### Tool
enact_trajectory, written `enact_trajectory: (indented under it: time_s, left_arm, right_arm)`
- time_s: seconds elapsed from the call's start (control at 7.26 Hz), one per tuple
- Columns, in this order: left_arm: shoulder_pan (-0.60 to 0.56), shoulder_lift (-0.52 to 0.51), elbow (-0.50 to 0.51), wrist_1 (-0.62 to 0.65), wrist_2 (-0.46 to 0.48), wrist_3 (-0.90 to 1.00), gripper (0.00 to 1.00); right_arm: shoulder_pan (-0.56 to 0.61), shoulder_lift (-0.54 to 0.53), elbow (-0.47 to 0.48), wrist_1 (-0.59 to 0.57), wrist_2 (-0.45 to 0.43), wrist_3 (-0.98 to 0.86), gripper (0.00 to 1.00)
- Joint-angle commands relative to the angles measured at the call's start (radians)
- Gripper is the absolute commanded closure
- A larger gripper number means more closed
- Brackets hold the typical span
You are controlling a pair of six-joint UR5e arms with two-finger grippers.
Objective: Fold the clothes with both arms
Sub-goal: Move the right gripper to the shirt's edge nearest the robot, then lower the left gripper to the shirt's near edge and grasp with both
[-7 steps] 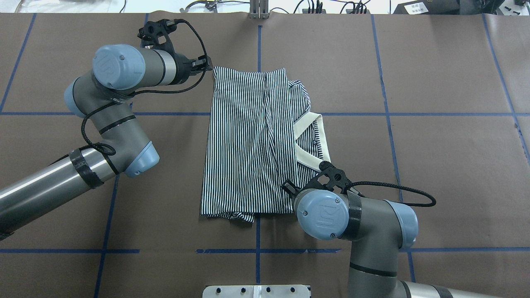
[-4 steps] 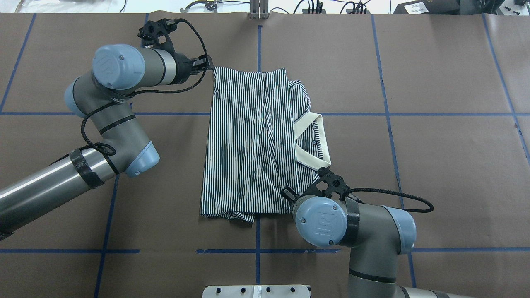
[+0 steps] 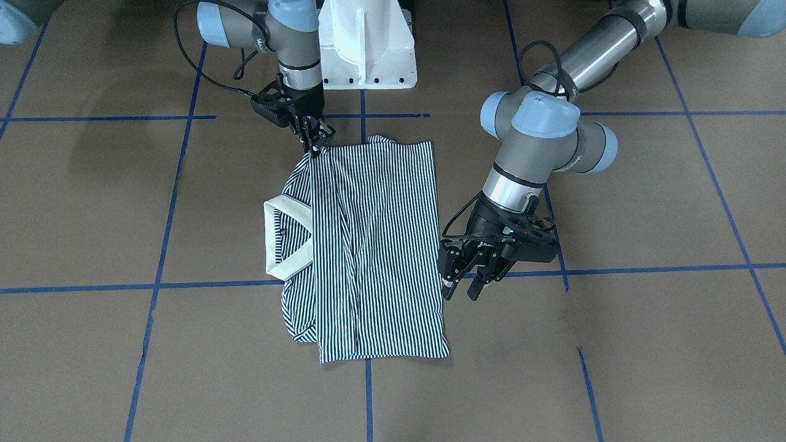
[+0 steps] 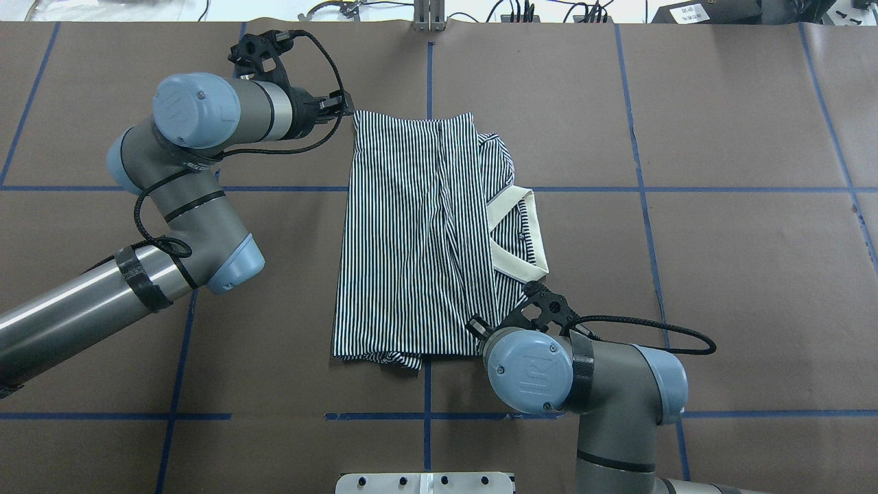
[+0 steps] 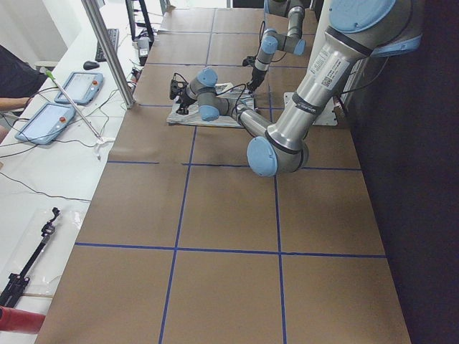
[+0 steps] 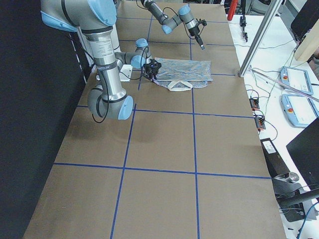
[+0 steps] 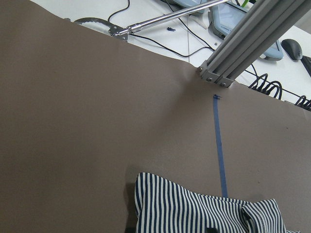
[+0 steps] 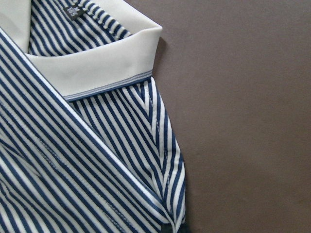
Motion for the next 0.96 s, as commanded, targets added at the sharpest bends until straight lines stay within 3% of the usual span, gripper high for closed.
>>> enact_trajectory:
  time_s: [0.0,0.28,0.55,0.69,0.83]
  left_arm:
    - [0.0,0.0,-0.003,0.002,0.0,-0.001,0.43]
    - [0.032,0.038,-0.091,0.027,-0.021,-0.11,0.43]
    - [0.198,0.246,-0.469,0.235,-0.003,-0.294,0.43]
    - [0.319,0.3,-0.556,0.324,0.083,-0.37,0.43]
    - [0.425,0.339,-0.561,0.343,0.179,-0.431,0.43]
  right_arm:
    - [0.003,0.008,0.009,0.002,0.0,-0.004,1.0]
    - [0.009,-0.003,0.05,-0.005,0.008,-0.008,1.0]
    - [0.012,-0.007,0.089,-0.012,0.009,-0.008,1.0]
    - [0.011,-0.017,0.093,-0.012,0.009,-0.008,1.0]
    - [0.011,-0.018,0.093,-0.012,0.009,-0.008,1.0]
